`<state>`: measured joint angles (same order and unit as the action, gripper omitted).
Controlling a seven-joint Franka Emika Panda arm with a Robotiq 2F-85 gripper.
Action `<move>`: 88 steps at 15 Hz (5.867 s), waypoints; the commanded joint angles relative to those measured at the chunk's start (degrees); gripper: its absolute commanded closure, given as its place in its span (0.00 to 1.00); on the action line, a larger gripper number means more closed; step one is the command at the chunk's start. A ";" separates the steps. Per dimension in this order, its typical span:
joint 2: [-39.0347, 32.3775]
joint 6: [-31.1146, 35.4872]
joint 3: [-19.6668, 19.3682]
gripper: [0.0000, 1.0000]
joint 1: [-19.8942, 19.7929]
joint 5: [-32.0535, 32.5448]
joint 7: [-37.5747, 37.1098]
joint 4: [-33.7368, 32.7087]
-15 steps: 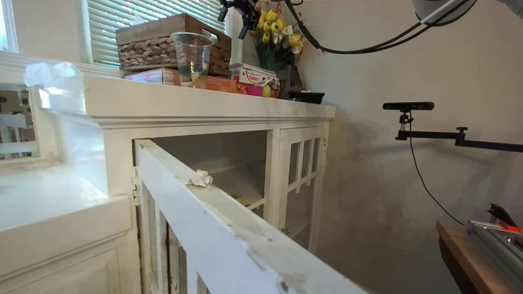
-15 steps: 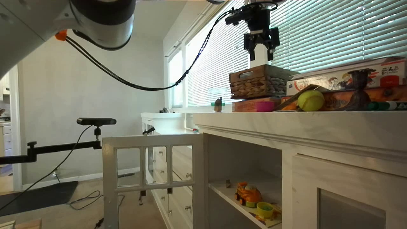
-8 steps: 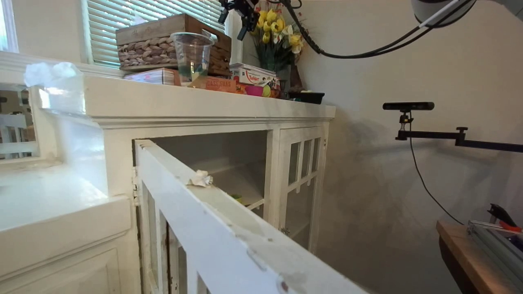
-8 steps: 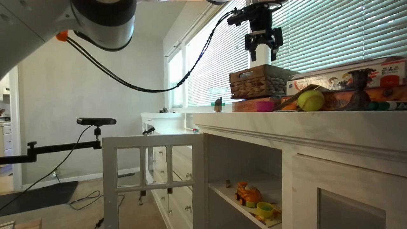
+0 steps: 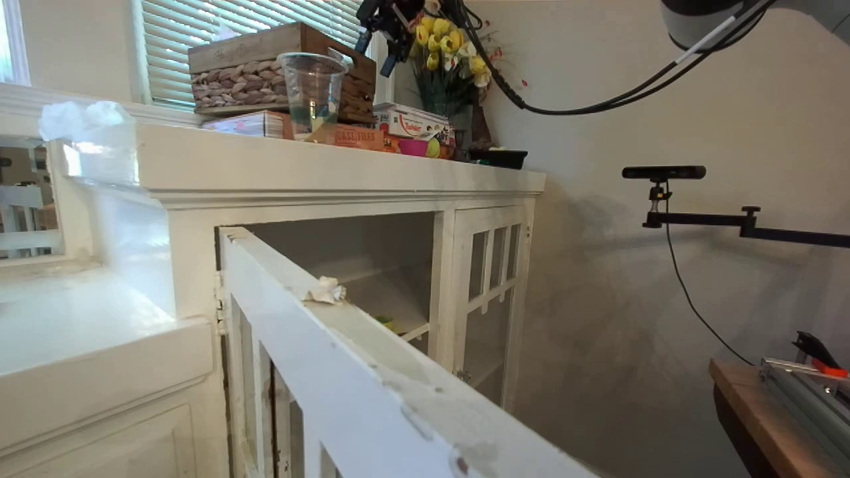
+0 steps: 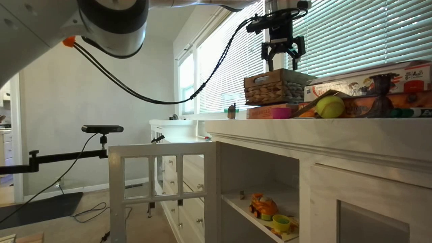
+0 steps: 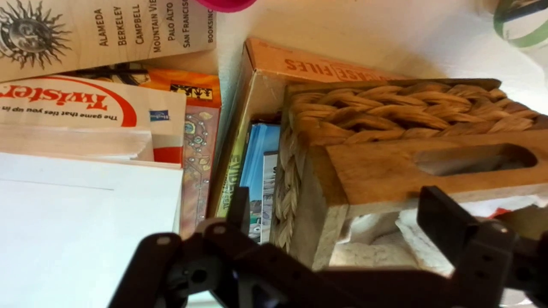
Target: Move the wooden basket to the right
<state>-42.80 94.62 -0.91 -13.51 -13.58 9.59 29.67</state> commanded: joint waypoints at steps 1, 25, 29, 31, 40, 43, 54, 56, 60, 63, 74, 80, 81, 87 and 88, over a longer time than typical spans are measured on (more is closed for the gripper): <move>-1.75 2.43 0.46 0.00 -0.10 -0.26 1.51 -2.43; 1.36 -1.76 0.41 0.00 4.17 3.13 -28.27 -3.22; 3.57 -5.99 0.92 0.00 4.75 2.63 -32.07 -2.75; 2.49 -4.43 0.83 0.00 4.49 2.84 -30.32 -3.43; 0.17 0.56 -3.23 0.00 6.39 6.28 -45.69 -4.01; -0.35 -1.80 -4.37 0.00 7.65 7.93 -54.40 -3.69; -3.07 -4.21 -4.06 0.32 9.45 9.26 -70.25 -4.87; -3.73 -4.04 -3.88 0.35 9.26 9.05 -71.29 -4.97; -4.37 -3.79 -3.92 0.63 9.30 9.25 -72.33 -5.18; -4.22 -3.20 -4.03 0.84 9.39 9.55 -72.55 -4.91; -3.22 0.49 -4.11 0.95 8.86 10.17 -73.14 -4.73; -2.43 0.36 -3.77 0.96 7.99 9.34 -73.90 -4.87; -2.21 0.33 -3.76 0.96 7.76 9.25 -73.95 -4.93; -0.22 0.25 -3.41 0.96 5.91 8.72 -72.83 -4.52; 0.32 0.20 -3.40 0.96 5.65 8.70 -72.64 -4.47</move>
<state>-44.86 93.64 -5.23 -6.99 -4.29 -62.63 25.94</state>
